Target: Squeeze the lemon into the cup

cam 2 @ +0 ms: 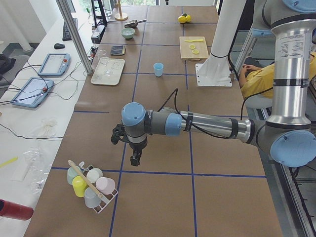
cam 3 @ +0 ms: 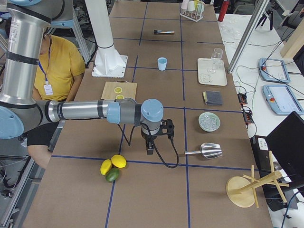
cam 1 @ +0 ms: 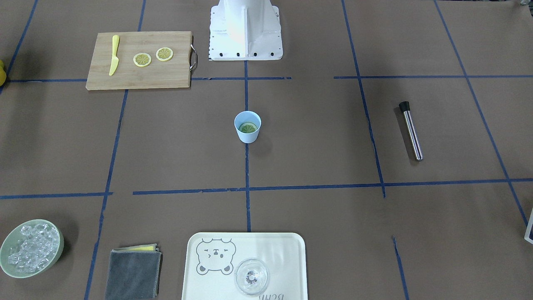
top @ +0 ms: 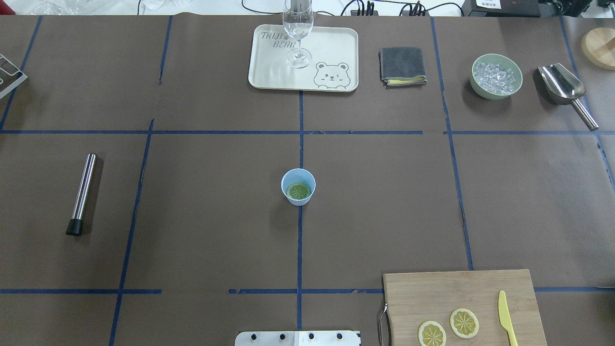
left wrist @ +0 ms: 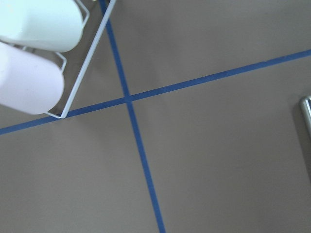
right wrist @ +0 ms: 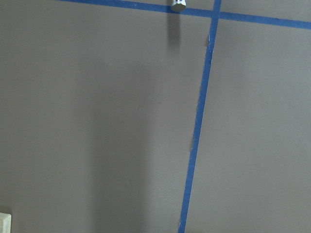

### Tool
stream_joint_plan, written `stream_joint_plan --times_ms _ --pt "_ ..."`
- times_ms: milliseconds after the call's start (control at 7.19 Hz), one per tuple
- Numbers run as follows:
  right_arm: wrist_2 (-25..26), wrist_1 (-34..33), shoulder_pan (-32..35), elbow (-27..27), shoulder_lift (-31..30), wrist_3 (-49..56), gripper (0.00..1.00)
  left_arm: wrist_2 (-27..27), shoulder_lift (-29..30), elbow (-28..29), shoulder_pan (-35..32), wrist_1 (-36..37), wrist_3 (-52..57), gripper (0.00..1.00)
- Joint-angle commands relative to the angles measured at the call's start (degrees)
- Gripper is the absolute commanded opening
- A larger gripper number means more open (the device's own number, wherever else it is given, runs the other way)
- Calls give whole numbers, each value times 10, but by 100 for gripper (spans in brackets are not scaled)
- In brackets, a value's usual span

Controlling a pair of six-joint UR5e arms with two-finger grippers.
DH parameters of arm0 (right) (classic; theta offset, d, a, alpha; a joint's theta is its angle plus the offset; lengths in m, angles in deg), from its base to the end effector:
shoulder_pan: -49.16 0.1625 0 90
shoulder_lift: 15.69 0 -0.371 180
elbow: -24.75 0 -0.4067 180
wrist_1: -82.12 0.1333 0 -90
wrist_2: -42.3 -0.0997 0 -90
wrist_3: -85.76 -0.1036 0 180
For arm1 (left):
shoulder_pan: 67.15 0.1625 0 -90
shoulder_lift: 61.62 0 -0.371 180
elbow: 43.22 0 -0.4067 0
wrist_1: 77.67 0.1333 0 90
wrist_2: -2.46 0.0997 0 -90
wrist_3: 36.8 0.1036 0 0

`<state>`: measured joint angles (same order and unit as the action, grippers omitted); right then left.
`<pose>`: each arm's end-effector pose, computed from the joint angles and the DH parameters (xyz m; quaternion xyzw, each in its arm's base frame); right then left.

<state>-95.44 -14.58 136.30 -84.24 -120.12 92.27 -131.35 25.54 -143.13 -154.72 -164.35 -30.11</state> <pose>0.0361 -0.4123 0.5628 -0.0042 -0.4049 -0.0671 0.9119 -0.0408 -0.4918 0.5511 0.0442 0.3715 0.0859 0.9234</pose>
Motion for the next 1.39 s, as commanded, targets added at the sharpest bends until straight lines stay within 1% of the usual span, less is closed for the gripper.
stream_joint_plan --times_ms 0,278,557,835,974,1252 --pt "-2 1 3 4 1 -2 100 0 -1 2 -2 5 4 100" --pt "-3 3 3 0 -7 0 100 0 1 9 -1 3 6 100" --pt "1 4 2 5 -2 0 100 -4 -1 8 -2 5 0 100" --pt "-1 5 3 1 -2 -1 100 -4 -27 -3 -2 4 0 100" --pt "0 5 3 -1 -1 -1 100 -1 -37 -36 -2 5 -1 100" --pt "-2 5 3 -1 0 -1 100 -6 -34 -39 -2 2 3 100"
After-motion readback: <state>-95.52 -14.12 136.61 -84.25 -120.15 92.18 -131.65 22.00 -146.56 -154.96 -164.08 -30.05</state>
